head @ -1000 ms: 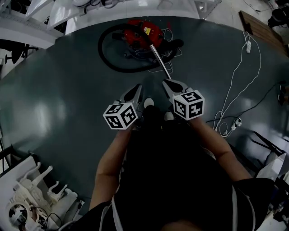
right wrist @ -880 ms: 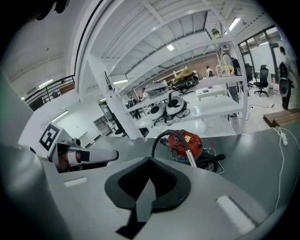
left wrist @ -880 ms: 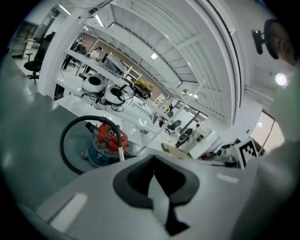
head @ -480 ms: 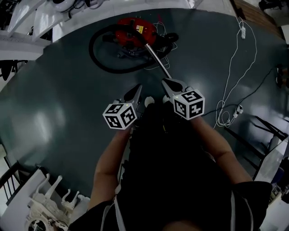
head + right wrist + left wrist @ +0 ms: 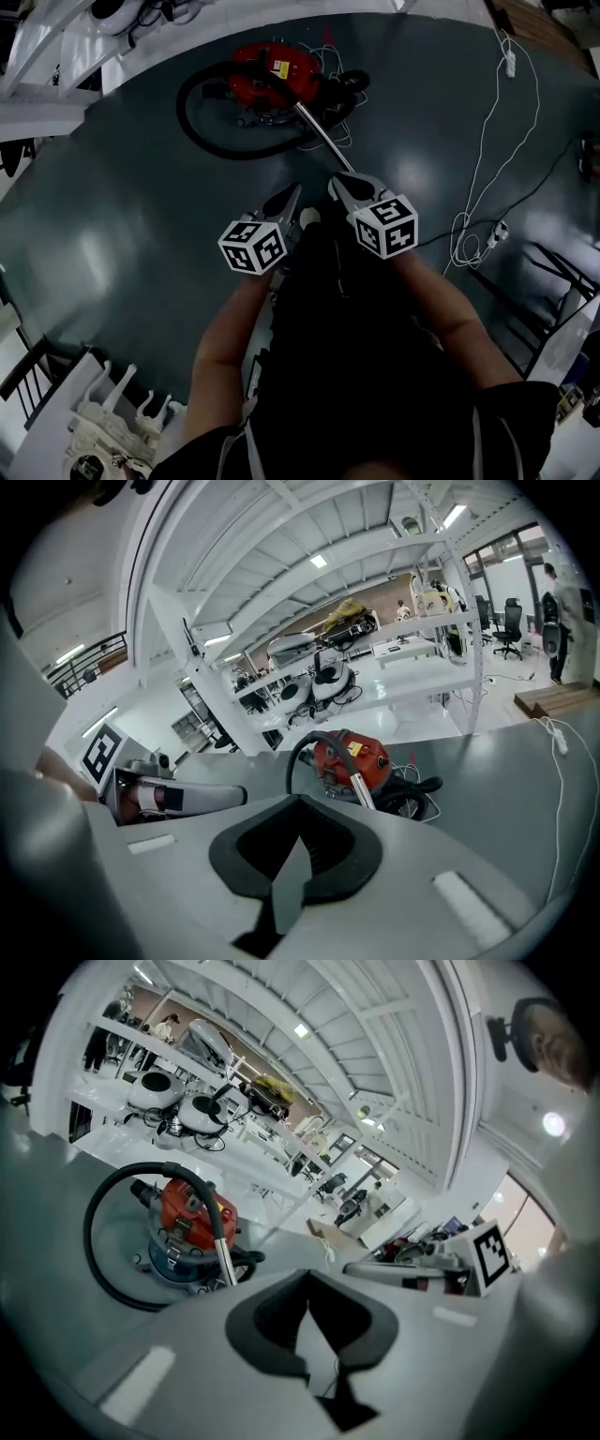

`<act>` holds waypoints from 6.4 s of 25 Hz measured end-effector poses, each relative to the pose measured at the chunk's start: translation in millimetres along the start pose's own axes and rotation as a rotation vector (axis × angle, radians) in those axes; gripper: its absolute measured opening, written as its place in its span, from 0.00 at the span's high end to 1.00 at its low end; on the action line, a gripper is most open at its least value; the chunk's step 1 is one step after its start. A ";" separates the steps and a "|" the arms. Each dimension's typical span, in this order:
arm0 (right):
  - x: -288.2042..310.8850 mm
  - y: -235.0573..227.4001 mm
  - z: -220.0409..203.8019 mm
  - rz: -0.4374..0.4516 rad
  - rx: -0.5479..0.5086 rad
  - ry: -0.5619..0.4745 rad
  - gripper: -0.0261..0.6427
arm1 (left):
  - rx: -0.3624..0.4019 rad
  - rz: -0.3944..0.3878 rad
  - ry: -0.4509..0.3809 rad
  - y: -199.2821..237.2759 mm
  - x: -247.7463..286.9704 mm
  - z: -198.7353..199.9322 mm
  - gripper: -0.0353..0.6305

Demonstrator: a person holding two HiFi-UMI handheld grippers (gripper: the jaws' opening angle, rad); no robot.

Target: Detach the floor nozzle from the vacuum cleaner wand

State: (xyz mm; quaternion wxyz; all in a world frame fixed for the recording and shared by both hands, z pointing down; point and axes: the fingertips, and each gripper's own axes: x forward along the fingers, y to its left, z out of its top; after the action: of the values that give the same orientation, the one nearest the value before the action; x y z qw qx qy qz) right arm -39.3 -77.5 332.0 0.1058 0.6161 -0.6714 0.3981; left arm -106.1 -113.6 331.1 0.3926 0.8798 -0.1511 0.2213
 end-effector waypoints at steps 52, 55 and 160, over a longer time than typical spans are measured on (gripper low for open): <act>288.5 -168.2 -34.7 0.059 -0.245 0.155 0.97 | -0.058 0.271 -0.062 238.8 223.3 30.9 0.93; 296.1 -171.0 -37.5 0.065 -0.257 0.167 0.86 | -0.043 0.285 -0.061 248.1 225.7 38.2 0.93; 313.6 -221.6 -108.4 -0.075 -0.277 0.377 0.71 | 0.016 0.408 -0.132 254.4 229.3 73.5 0.74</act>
State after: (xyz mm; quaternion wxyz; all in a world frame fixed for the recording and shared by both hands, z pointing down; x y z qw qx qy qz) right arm 56.4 -221.6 691.6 0.3275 0.5348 -0.6646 0.4063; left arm -1.7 -354.8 562.7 0.3219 0.8466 -0.3499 0.2394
